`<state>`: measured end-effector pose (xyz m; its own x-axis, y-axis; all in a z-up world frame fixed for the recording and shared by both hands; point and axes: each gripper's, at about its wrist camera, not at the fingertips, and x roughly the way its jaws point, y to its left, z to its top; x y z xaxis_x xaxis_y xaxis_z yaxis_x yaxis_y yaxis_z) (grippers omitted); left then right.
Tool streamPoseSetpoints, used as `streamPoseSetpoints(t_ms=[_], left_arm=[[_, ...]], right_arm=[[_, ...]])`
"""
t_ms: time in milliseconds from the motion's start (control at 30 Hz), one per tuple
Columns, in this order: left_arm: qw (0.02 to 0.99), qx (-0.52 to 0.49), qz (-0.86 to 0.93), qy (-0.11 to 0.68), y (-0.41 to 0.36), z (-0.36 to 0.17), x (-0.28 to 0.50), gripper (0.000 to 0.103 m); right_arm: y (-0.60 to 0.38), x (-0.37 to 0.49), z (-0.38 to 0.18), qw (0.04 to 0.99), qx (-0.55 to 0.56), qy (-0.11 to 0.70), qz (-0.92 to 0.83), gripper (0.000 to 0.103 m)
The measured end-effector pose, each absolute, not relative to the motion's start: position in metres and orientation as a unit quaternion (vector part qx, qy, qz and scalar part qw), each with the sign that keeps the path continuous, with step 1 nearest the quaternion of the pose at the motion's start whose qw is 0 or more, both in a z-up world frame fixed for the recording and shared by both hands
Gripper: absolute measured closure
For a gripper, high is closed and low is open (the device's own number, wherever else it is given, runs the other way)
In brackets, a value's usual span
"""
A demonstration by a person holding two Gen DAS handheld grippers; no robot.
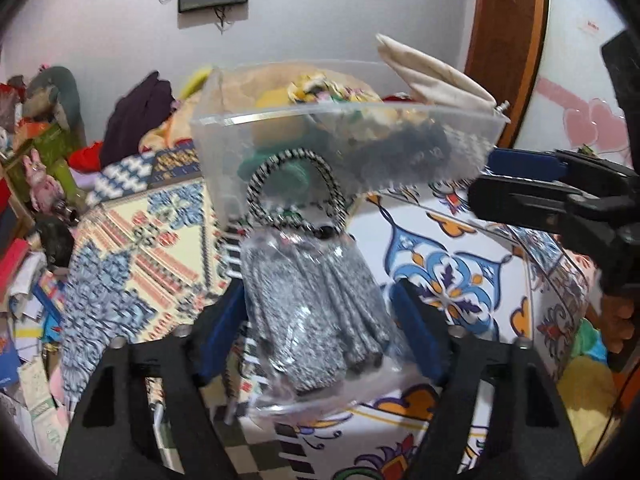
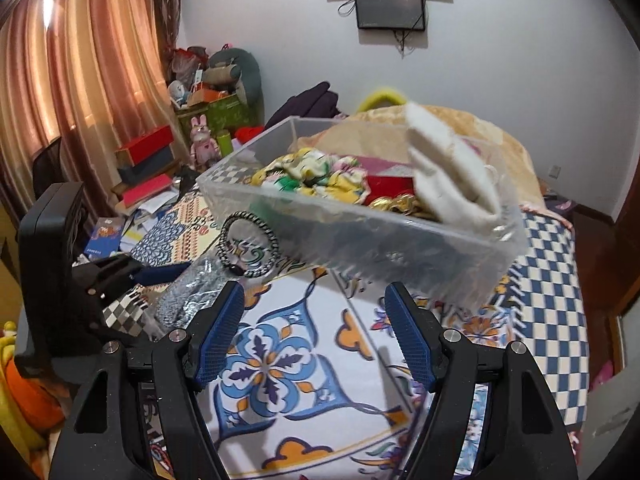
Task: Organize soft objects
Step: 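Grasp the silver sock bag with the left tool and lift it, then grasp the beaded bracelet with the right tool while the left holds the sock bag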
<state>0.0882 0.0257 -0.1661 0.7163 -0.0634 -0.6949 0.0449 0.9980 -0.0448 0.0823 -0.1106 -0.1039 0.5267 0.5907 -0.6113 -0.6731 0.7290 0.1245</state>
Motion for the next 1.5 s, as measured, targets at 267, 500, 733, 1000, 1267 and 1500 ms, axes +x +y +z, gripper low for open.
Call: streamPoseSetpoints(t_ms=[267,500,733,1000,1267,1500], left_arm=[[0.932,-0.019,-0.052,0.357,0.028,-0.161,0.064,0.062],[0.948,-0.024,-0.056,0.314,0.038,-0.134,0.037,0.062],[0.959,-0.040,-0.027,0.279,0.061,-0.114,0.026,0.062],[0.957,-0.060,0.030,0.283,0.097,-0.125,0.026,0.062],[0.955,-0.077,0.032,0.284,0.112,-0.134,0.025,0.062],[0.954,-0.075,0.029,0.287,0.108,-0.137,0.027,0.062]], right_arm=[[-0.099,0.080,-0.110,0.861,-0.072,0.340,0.371,0.033],[-0.096,0.078,-0.106,0.861,-0.071,0.340,0.371,0.033],[-0.070,0.080,-0.108,0.849,-0.085,0.349,0.387,0.033],[-0.033,0.095,-0.120,0.821,-0.101,0.381,0.412,0.034],[-0.003,0.103,-0.136,0.810,-0.136,0.401,0.406,0.036],[0.000,0.091,-0.138,0.824,-0.183,0.368,0.389,0.073]])
